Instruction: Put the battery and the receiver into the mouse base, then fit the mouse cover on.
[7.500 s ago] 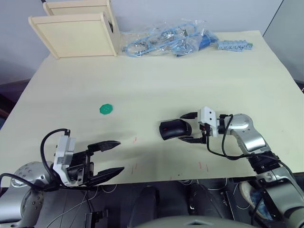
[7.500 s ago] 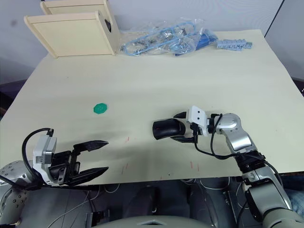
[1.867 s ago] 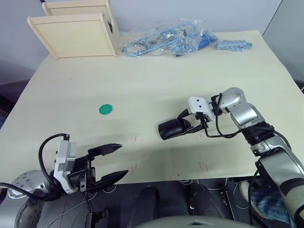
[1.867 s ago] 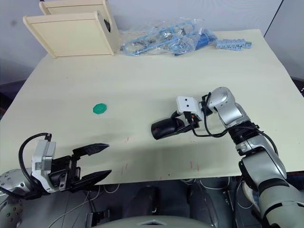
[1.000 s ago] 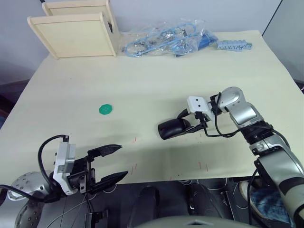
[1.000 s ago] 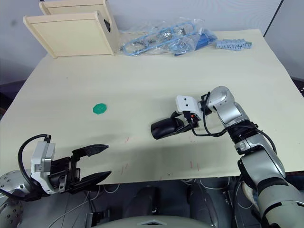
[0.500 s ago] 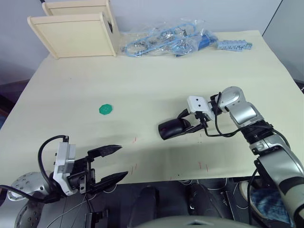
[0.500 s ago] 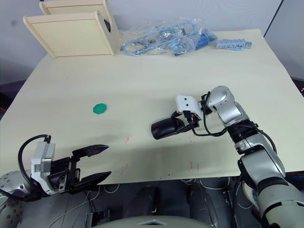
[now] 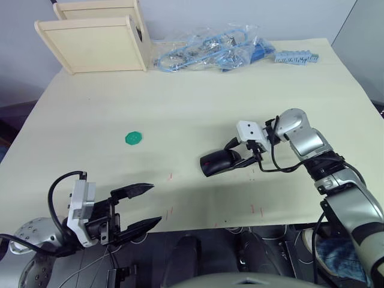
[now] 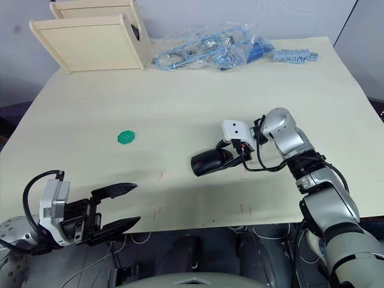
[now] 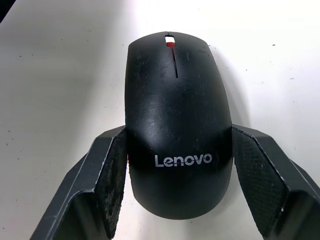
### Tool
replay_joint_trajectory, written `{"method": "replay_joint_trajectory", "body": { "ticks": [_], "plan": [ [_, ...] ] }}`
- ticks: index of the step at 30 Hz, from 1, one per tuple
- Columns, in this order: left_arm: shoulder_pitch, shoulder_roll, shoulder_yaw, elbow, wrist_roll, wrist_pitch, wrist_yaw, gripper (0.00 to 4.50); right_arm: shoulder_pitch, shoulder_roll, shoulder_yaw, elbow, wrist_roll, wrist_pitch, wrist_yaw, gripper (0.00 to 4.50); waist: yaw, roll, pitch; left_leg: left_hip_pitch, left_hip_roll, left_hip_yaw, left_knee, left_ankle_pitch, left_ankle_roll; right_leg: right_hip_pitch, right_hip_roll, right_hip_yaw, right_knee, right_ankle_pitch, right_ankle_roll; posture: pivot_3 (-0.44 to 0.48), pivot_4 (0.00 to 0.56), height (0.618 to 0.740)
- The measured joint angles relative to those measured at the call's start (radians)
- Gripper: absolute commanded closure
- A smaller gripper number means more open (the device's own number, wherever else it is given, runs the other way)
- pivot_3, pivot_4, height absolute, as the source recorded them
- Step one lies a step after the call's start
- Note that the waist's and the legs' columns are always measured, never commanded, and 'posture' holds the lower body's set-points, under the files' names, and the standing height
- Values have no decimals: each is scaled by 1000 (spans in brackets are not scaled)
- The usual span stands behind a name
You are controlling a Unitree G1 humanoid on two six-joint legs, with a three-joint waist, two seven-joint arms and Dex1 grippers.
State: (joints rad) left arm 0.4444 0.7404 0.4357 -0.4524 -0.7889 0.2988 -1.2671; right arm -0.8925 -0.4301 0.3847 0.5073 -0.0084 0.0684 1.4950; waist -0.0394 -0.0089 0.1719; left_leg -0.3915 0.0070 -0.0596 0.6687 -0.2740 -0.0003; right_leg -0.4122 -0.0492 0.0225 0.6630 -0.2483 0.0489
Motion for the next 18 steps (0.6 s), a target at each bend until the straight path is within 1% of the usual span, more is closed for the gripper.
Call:
{"method": "replay_joint_trajectory", "body": {
  "ticks": [17, 18],
  "plan": [
    [1, -1, 0, 0, 0, -1, -2, 0, 0, 2, 0, 0, 0, 1, 1, 1463, 0, 0, 0, 0, 0, 0, 0, 0, 0, 0, 0, 0, 0, 0, 0, 0, 150, 740],
    [0, -1, 0, 0, 0, -1, -2, 0, 0, 2, 0, 0, 0, 1, 1, 1162, 0, 0, 0, 0, 0, 0, 0, 0, 0, 0, 0, 0, 0, 0, 0, 0, 150, 740]
  ]
}}
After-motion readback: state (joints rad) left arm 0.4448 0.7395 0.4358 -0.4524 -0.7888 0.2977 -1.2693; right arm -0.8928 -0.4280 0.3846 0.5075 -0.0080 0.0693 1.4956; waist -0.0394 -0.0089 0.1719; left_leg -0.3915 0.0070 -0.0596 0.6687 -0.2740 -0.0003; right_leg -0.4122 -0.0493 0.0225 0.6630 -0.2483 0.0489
